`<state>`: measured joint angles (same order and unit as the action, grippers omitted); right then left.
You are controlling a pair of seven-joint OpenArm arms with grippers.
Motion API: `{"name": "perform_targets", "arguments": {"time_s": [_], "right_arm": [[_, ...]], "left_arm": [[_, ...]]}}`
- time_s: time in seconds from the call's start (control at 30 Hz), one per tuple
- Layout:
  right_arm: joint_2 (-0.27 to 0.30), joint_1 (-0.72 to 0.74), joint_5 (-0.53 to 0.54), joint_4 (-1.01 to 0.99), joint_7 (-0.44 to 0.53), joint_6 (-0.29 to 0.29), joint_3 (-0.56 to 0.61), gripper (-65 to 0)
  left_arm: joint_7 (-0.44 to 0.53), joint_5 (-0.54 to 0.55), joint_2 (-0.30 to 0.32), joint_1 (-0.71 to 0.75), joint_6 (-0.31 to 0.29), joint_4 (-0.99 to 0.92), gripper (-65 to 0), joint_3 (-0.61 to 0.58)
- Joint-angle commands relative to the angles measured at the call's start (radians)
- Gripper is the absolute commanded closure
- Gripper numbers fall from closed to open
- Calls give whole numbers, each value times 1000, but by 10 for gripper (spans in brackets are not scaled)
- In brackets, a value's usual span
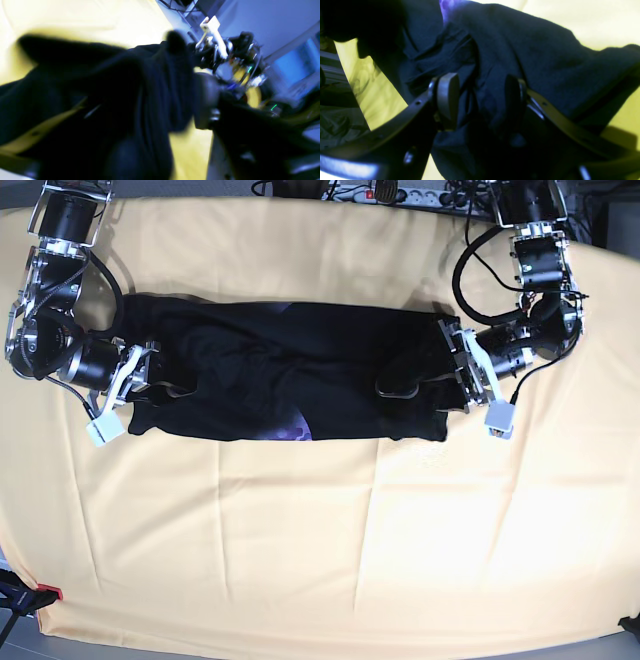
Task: Fold the T-shirt properly
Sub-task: 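Push both strip ends inward toward each other to shorten it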
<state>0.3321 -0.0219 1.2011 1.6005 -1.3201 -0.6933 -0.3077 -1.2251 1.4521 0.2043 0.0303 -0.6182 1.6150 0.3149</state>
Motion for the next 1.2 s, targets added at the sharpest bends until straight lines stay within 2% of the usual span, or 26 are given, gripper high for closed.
{"name": "perform_targets", "arguments": {"time_s": [0.0,0.27,0.37,0.4,0.43,0.5,0.53,0.63,0.67,0.73,0.8,0.83,0.97,1.07,1.17], "right_arm": [[14,16,22,16,17,-5,-6,-317],[14,16,22,16,18,-5,-6,-317],[14,16,23,16,18,-5,-6,-317],[14,16,26,16,18,-5,-6,-317],[14,17,31,16,18,-5,-6,-317],[14,23,38,16,17,-5,-6,-317],[16,26,42,16,17,-5,-6,-317],[18,47,40,16,18,-5,-8,-317],[18,56,37,16,17,-5,-10,-317],[17,81,13,16,17,-5,-15,-317],[18,111,-53,16,14,-5,-22,-318],[18,126,-107,16,9,-5,-22,-321],[38,135,-274,16,2,71,-23,-412],[57,94,-385,16,34,120,-25,-422],[68,34,-379,16,45,144,-49,-422]], "left_arm": [[18,31,9,-21,5,17,-440,-2],[17,31,11,-22,3,17,-441,3],[23,31,11,-23,-75,17,-422,28],[32,9,11,-23,-80,17,-378,41],[40,-17,11,-23,-80,17,-292,54],[64,-109,11,-23,-80,17,-15,75],[84,-175,11,-22,-80,16,0,80],[201,-400,12,-12,-71,5,0,76],[237,-458,12,-7,-41,-2,0,74],[283,-547,12,5,-11,-22,0,69],[298,-607,12,9,-5,-46,0,65],[298,-619,12,8,-5,-62,0,65],[306,-617,15,8,-5,-113,0,65],[306,-613,15,8,-5,-121,0,65],[306,-604,18,8,-6,-121,0,65]]}}
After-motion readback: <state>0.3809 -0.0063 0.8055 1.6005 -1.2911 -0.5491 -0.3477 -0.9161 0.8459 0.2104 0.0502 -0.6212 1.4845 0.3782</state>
